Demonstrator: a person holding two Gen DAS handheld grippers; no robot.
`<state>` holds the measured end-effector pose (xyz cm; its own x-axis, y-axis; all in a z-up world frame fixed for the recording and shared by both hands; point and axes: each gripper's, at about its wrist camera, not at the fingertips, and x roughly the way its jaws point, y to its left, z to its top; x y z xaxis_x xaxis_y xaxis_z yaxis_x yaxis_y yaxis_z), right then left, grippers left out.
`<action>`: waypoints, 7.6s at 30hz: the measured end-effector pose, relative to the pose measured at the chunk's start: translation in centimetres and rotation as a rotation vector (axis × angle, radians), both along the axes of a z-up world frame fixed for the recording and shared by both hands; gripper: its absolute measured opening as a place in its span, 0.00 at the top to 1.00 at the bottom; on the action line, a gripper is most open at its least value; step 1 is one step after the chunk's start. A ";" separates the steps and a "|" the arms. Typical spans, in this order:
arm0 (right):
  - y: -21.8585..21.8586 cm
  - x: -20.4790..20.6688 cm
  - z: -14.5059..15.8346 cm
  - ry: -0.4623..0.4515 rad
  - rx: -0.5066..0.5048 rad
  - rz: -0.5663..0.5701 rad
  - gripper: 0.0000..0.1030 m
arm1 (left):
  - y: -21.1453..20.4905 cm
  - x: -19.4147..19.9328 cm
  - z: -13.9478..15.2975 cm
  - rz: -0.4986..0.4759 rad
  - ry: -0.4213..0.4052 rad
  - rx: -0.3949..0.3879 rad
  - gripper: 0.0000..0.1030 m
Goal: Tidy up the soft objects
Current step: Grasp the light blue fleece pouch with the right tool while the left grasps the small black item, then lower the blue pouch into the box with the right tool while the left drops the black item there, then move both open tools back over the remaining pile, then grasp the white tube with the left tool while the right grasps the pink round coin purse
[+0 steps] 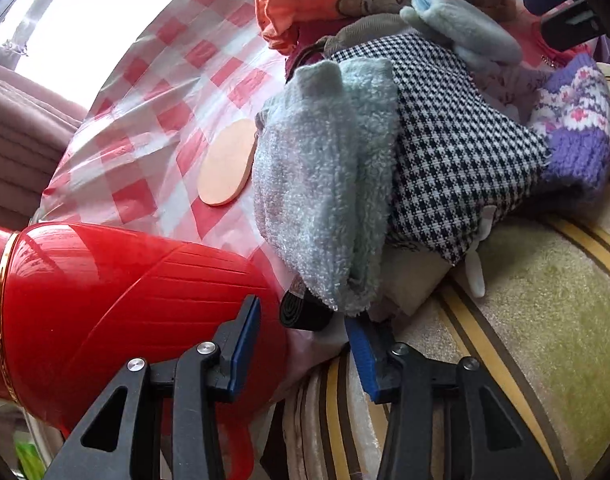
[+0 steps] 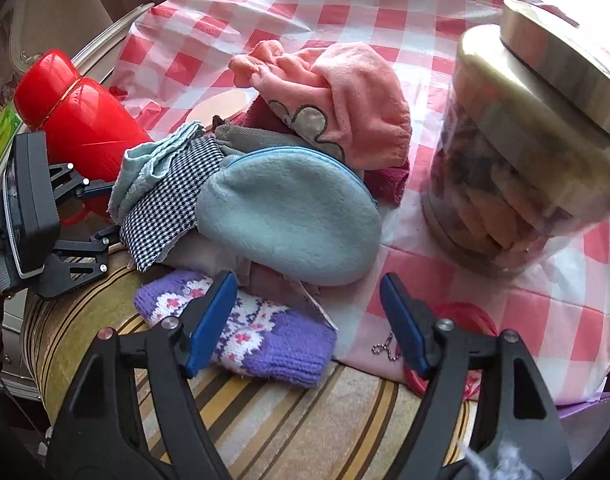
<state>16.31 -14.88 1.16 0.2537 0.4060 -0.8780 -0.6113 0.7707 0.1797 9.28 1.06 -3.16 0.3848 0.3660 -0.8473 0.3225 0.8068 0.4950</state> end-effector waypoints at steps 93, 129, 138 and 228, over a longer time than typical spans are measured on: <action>-28.8 -7.0 -9.1 0.136 -0.380 -0.243 0.25 | -17.8 -2.0 10.2 -0.081 -0.112 -0.787 0.72; -38.4 -11.4 -1.8 0.029 -0.047 -0.678 0.22 | -34.2 0.9 8.6 -0.285 -0.027 -0.993 0.34; -32.8 -10.2 1.2 -0.006 0.056 -0.554 0.22 | -23.9 -2.7 10.3 -0.179 -0.181 -0.987 0.34; -10.7 0.9 -3.8 -0.004 -0.087 -0.199 0.29 | -2.4 -0.7 3.5 0.026 0.073 -0.535 0.65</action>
